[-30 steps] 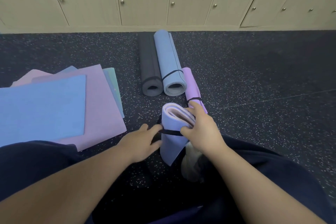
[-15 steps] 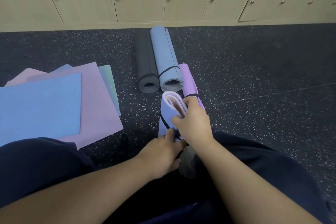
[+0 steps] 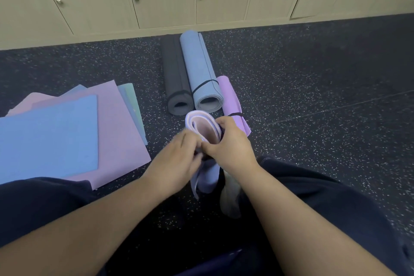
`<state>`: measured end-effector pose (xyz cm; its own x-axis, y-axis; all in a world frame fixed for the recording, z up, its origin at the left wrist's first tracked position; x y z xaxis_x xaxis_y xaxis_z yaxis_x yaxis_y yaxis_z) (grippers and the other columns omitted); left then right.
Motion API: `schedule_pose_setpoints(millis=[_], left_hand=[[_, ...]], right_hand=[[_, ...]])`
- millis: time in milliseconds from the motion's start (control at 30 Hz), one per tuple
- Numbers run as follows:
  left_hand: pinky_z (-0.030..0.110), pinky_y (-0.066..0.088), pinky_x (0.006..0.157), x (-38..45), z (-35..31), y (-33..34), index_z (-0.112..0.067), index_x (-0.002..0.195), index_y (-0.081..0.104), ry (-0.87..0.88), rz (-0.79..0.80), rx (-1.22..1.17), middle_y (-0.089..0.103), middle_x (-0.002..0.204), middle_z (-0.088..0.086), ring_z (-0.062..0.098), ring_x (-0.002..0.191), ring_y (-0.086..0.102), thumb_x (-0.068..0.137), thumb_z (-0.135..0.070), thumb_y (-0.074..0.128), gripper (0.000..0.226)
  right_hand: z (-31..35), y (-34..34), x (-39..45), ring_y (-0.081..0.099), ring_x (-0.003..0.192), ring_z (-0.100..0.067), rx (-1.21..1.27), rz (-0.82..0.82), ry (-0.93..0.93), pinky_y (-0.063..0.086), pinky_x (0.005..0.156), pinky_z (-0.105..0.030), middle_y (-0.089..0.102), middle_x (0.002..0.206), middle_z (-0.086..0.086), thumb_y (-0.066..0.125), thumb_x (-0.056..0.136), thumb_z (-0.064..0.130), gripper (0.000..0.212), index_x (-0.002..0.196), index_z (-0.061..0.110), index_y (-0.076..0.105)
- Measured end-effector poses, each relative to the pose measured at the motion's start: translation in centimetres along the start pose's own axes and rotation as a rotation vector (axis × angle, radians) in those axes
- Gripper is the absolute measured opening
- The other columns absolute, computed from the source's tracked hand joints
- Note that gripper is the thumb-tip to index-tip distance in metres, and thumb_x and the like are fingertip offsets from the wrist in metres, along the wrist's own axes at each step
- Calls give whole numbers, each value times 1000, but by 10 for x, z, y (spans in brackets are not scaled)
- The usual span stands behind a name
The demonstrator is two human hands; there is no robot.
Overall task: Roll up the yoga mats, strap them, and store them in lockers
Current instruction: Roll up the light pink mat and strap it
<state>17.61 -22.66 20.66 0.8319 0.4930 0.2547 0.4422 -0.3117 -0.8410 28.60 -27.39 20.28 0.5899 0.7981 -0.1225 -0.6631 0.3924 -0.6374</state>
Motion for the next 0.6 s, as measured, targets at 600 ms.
schedule_pose_setpoints(millis=[600], left_hand=[[21,30,89,11,24,17,-7,91,62,109,46,17,53,93,7,17,102,36,77,-21,59,20]], right_hand=[[0,-6,2,58,83,-16,50,-164,-69,38,66,-10,64,91,-2,67,83,13,12,90,13,57]])
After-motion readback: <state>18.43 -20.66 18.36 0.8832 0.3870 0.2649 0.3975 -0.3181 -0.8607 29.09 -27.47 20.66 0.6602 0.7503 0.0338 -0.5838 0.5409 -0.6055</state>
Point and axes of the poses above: each hand's wrist, its own x-axis towards the middle knuckle, its own y-axis out of the palm, z = x × y, the point moved 8 cm from there along x, towards the middle knuckle
